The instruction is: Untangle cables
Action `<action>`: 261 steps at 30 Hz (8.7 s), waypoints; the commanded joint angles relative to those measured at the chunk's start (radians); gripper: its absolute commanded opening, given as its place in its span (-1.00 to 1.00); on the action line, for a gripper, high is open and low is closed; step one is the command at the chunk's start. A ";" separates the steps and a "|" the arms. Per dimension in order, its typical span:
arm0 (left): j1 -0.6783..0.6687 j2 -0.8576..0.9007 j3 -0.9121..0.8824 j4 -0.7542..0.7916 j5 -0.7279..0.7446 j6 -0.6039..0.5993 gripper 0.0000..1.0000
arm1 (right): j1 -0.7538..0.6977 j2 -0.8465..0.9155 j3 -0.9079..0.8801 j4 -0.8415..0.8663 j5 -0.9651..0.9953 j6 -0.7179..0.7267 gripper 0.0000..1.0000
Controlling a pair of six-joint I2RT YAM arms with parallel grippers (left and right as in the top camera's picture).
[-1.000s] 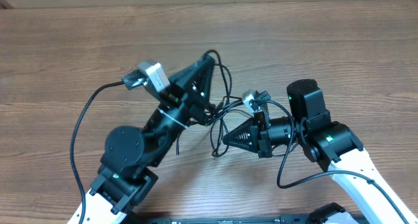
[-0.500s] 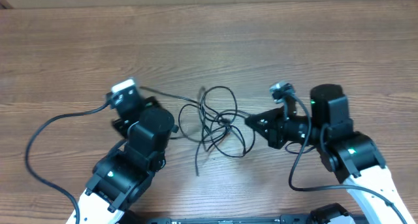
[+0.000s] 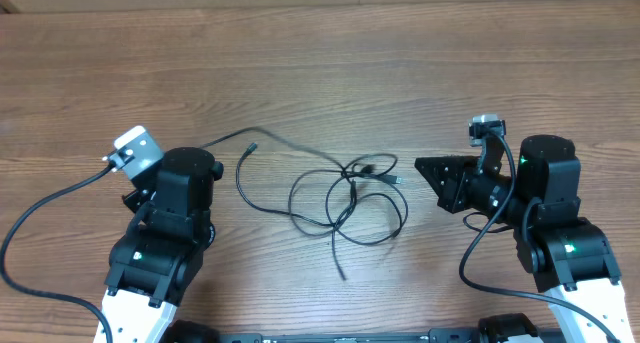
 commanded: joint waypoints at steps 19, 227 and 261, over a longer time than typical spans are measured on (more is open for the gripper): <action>0.003 0.193 0.008 -0.019 0.903 0.124 1.00 | -0.003 0.035 0.017 -0.163 0.051 0.035 1.00; 0.082 -0.163 0.023 -0.135 0.621 0.227 1.00 | -0.579 0.446 1.097 -0.806 0.840 0.129 -0.92; 0.082 -0.276 0.023 -0.239 0.525 0.227 0.99 | -1.049 0.656 1.020 -0.849 0.689 0.272 0.39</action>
